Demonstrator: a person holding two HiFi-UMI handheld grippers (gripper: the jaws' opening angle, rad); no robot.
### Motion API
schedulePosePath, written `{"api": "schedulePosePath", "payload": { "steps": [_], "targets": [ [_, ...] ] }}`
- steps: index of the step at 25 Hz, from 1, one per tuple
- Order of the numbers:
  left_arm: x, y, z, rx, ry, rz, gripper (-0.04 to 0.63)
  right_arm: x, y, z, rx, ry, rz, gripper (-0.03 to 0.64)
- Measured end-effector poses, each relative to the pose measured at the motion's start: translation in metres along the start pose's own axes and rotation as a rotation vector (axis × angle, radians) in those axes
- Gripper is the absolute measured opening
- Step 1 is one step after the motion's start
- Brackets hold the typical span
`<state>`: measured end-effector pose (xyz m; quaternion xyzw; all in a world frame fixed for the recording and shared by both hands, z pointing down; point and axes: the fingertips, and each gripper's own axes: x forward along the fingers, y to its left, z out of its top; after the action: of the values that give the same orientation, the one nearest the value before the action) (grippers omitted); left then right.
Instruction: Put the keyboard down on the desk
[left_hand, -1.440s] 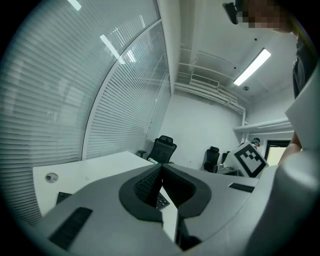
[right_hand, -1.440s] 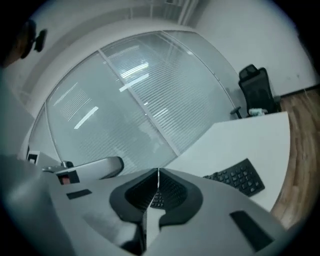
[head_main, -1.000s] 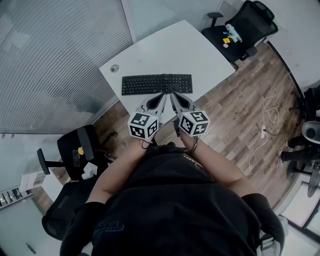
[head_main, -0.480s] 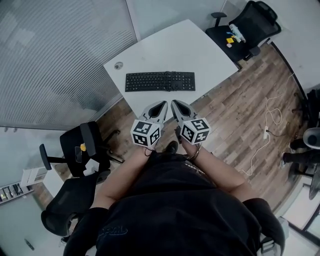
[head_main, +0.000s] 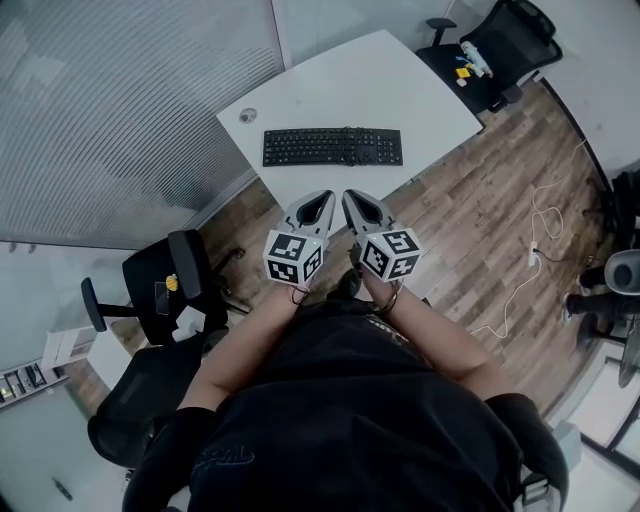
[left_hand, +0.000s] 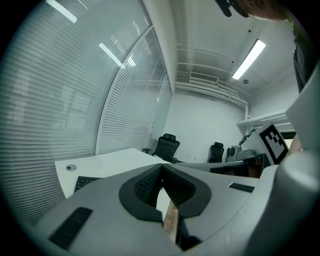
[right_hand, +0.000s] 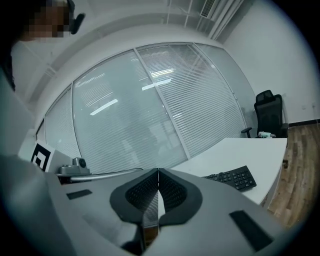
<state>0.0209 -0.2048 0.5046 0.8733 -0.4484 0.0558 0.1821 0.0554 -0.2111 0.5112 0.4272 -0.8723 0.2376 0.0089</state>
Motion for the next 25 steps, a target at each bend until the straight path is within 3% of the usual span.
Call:
{"api": "schedulePosePath", "payload": {
  "steps": [16,25],
  "targets": [
    [-0.118,0.014,-0.022,0.058,0.017,-0.067,0.015,-0.024,0.109,-0.05,-0.025,-0.05,-0.084,0.023],
    [-0.161,-0.011,-0.034,0.067,0.017,-0.141,0.015,-0.065,0.148,-0.065,-0.066,-0.081,-0.151,0.023]
  ]
}}
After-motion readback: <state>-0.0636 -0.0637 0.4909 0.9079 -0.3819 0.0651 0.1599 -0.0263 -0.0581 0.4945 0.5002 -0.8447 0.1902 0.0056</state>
